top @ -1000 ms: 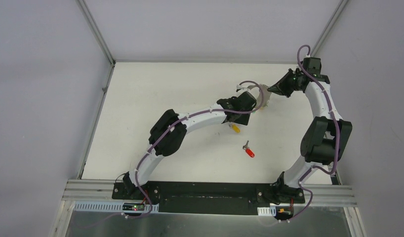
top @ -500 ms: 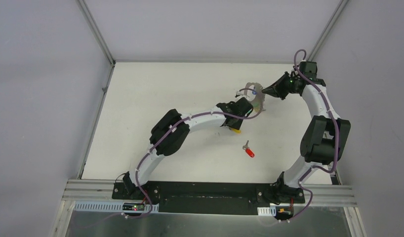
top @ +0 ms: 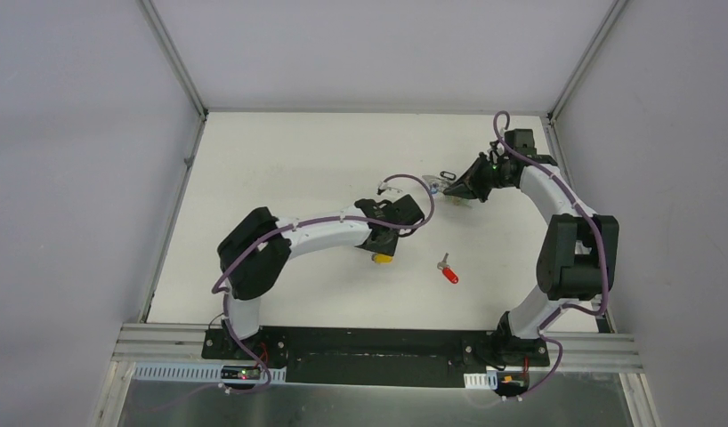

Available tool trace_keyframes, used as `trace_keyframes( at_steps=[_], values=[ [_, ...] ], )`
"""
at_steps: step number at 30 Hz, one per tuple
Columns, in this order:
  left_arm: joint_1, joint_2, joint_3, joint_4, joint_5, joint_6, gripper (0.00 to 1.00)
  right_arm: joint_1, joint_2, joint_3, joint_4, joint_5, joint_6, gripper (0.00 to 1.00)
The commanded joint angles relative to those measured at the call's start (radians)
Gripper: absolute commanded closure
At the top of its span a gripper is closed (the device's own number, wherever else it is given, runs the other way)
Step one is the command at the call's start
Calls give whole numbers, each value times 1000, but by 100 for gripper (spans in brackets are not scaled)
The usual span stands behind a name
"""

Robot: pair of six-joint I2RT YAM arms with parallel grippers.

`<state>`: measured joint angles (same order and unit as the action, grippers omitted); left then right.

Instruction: Put the keys on the keyring

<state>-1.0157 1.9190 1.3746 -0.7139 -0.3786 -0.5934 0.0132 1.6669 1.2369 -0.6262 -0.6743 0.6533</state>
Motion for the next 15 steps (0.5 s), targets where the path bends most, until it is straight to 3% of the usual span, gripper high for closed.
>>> trace_keyframes(
  at_steps=[1, 8, 15],
  values=[
    [-14, -138, -7, -15, -21, -112, 48, 12, -37, 3, -17, -34, -22, 100],
    [-9, -235, -73, 15, 73, -176, 46, 13, -38, 19, -50, -52, -52, 100],
    [23, -308, -253, 121, 234, -408, 52, 16, -40, 50, -70, -73, -73, 100]
  ],
)
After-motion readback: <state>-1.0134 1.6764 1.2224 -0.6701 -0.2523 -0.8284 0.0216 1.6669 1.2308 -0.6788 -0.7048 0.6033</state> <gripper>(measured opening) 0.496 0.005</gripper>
